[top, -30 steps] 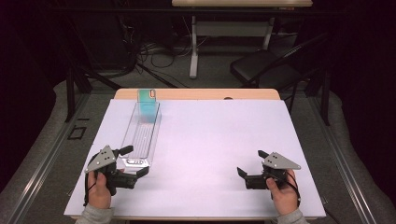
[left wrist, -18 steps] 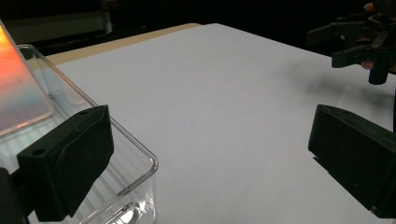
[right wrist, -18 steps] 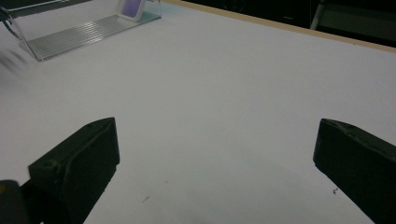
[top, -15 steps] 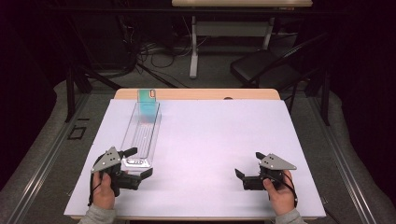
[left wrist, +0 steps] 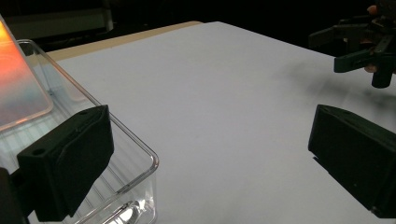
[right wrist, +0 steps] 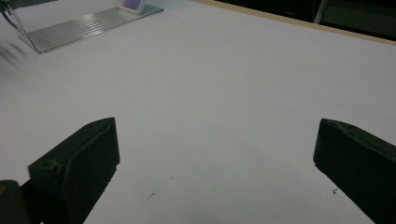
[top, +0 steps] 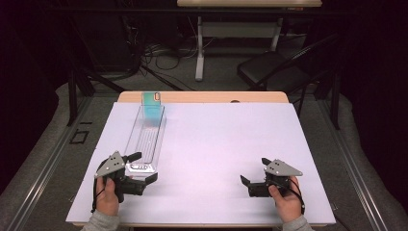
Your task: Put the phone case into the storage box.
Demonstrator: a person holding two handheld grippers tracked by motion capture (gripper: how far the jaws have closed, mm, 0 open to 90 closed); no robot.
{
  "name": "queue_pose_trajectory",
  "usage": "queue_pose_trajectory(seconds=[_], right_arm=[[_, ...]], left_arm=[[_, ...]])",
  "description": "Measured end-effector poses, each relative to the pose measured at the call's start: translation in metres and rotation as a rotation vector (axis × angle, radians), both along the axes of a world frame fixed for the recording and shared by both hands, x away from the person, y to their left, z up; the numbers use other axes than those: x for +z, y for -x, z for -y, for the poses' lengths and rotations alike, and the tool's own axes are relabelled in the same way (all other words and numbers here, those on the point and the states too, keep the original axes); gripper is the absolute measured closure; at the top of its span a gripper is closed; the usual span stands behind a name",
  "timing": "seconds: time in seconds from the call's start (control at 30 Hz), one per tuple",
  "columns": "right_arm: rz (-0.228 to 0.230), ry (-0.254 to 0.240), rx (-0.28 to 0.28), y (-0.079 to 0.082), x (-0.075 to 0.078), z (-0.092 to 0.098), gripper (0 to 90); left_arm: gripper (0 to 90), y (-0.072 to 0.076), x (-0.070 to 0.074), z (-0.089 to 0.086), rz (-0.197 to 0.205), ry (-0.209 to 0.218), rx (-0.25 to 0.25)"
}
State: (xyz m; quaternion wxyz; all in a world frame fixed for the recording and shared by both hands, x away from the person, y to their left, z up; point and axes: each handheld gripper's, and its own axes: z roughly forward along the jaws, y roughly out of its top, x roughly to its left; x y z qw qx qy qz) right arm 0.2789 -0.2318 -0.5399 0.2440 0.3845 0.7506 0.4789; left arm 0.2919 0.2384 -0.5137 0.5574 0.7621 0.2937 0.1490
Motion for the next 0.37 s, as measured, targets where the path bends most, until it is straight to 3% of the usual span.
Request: queue_pose_trajectory(seconds=[0.37], right_arm=[[-0.006,0.007,0.006,0.0004,-0.0014,-0.0004,0.2]], left_arm=[[0.4,-0.0010,-0.0002,-0.0008,-0.002,0.004,0.003]])
